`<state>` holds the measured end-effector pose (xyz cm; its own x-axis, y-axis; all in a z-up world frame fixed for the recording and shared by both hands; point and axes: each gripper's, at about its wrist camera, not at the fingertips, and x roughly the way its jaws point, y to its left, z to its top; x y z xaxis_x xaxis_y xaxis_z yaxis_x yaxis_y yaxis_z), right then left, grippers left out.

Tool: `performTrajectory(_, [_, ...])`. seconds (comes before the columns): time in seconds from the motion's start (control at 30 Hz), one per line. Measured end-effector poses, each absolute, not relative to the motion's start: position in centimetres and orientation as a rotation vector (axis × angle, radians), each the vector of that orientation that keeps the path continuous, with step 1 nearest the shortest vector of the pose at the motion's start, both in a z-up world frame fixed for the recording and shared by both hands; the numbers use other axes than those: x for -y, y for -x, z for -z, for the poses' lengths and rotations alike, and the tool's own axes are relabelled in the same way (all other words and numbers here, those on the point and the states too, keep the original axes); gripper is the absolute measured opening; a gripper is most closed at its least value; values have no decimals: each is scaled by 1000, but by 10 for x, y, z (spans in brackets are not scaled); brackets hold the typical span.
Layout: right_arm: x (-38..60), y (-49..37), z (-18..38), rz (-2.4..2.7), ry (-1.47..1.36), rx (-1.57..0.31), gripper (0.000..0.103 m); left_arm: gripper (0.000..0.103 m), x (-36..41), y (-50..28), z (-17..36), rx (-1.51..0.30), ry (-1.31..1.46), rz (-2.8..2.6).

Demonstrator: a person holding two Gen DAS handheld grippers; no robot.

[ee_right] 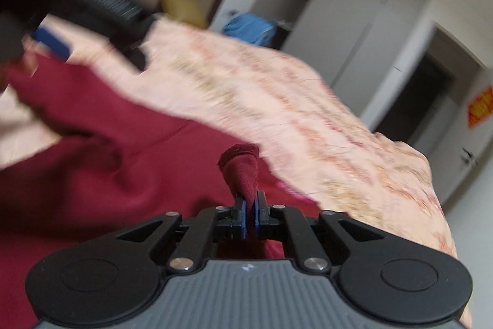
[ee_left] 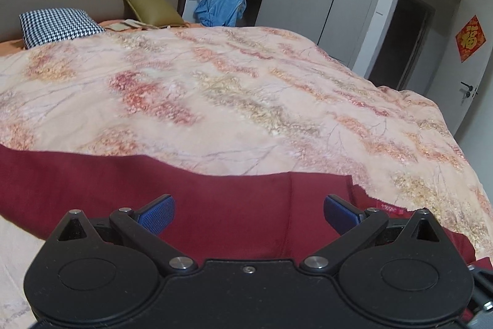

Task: Fold small clothes

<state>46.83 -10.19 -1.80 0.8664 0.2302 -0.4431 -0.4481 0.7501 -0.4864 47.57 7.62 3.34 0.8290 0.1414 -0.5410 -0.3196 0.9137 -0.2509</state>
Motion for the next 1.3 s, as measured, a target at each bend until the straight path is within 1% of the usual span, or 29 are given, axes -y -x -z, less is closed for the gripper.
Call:
performTrajectory(0.07, [92, -465, 28, -424, 652, -397, 16, 102, -76, -477, -30, -547, 350, -236])
performTrajectory(0.1, [93, -461, 34, -444, 655, -406, 37, 102, -75, -477, -28, -549, 353, -230])
performTrajectory(0.13, [94, -457, 35, -457, 656, -407, 63, 102, -74, -478, -27, -549, 353, -223])
performTrajectory(0.2, [102, -448, 33, -467, 653, -388, 84, 102, -70, -481, -24, -550, 349, -212])
performTrajectory(0.27, [115, -435, 26, -466, 643, -375, 90, 102, -63, -483, -21, -548, 343, -192])
performTrajectory(0.33, [132, -425, 17, -457, 605, -371, 99, 102, -53, -485, -19, -550, 331, -161])
performTrajectory(0.4, [157, -416, 8, -443, 544, -366, 103, 102, -37, -487, -13, -550, 305, -118])
performTrajectory(0.57, [237, -416, -12, -340, 358, -383, 103, 102, 10, -495, 11, -552, 161, -48])
performTrajectory(0.67, [291, -430, -17, -243, 225, -435, 103, 102, 29, -500, 26, -560, 79, -70])
performTrajectory(0.8, [354, -458, -11, -150, 24, -492, 103, 102, 31, -504, 46, -597, 18, -123])
performTrajectory(0.87, [380, -476, -3, -120, -74, -517, 102, 103, 26, -505, 54, -618, 29, -136])
performTrajectory(0.9, [392, -486, 1, -117, -129, -526, 95, 103, 23, -505, 56, -617, 48, -135])
performTrajectory(0.93, [404, -496, 7, -113, -193, -538, 86, 103, 21, -504, 59, -613, 63, -133])
performTrajectory(1.0, [423, -514, 20, -105, -342, -560, 78, 103, 20, -505, 62, -614, 64, -134])
performTrajectory(1.07, [437, -529, 32, -109, -464, -581, 63, 103, 23, -505, 63, -615, 53, -137])
performTrajectory(1.1, [439, -536, 38, -108, -495, -596, 34, 103, 24, -505, 63, -613, 51, -137])
performTrajectory(1.13, [438, -540, 41, -97, -501, -612, 12, 103, 24, -505, 64, -611, 51, -136])
performTrajectory(1.23, [440, -531, 36, -55, -442, -562, 10, 103, 25, -505, 65, -607, 50, -133])
performTrajectory(1.3, [435, -530, 38, -42, -396, -571, 10, 103, 26, -506, 67, -610, 36, -138])
